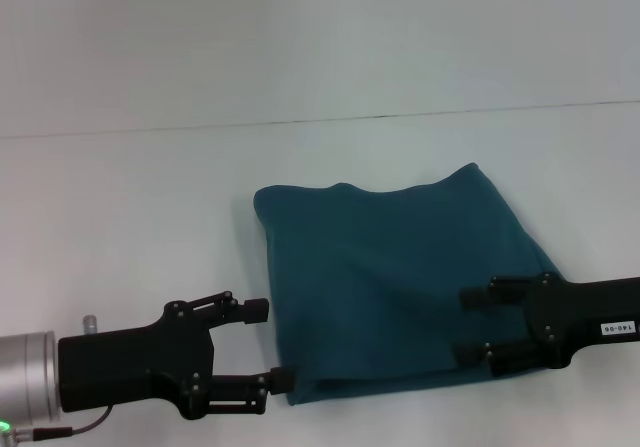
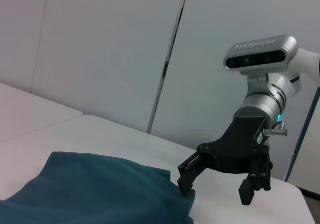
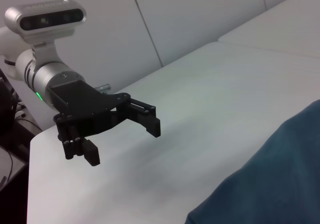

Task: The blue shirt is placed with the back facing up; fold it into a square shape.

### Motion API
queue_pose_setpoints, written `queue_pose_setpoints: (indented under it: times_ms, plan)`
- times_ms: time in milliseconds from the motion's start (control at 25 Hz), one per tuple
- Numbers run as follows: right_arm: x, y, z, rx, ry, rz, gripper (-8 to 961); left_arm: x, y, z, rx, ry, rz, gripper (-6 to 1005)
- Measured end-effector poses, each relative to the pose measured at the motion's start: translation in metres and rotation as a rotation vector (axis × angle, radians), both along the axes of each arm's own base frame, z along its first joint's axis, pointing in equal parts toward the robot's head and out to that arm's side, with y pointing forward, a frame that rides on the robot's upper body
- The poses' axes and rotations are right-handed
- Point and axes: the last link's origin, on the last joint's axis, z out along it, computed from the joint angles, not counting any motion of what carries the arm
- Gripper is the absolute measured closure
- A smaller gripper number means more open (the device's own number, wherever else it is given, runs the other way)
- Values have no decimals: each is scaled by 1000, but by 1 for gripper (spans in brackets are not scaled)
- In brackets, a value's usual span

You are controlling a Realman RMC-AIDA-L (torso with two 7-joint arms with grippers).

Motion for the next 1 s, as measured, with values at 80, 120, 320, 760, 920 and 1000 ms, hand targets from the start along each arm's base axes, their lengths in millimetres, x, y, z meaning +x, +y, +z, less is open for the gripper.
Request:
queue_pose_setpoints:
  times_ms: [80,120,320,760,920,1000]
  plan:
    - [1,-1,0,1,1,-3,12,0,0,0,-2,-1,3,94]
    - [1,-1,0,1,1,-4,12,0,0,0,-3,-1,4,94]
    - [2,-2,0,-1,0,-5,12,0,0,0,-6,-2,7,94]
    - [0,1,3,8,2,-5,12,0,0,1,-7,-2,7,94]
    - [0,0,4,2,4,0,12,1,0,1,-11,-4,12,94]
    - [1,-1,6,0,6,0,12,1,0,1,-12,-4,13,94]
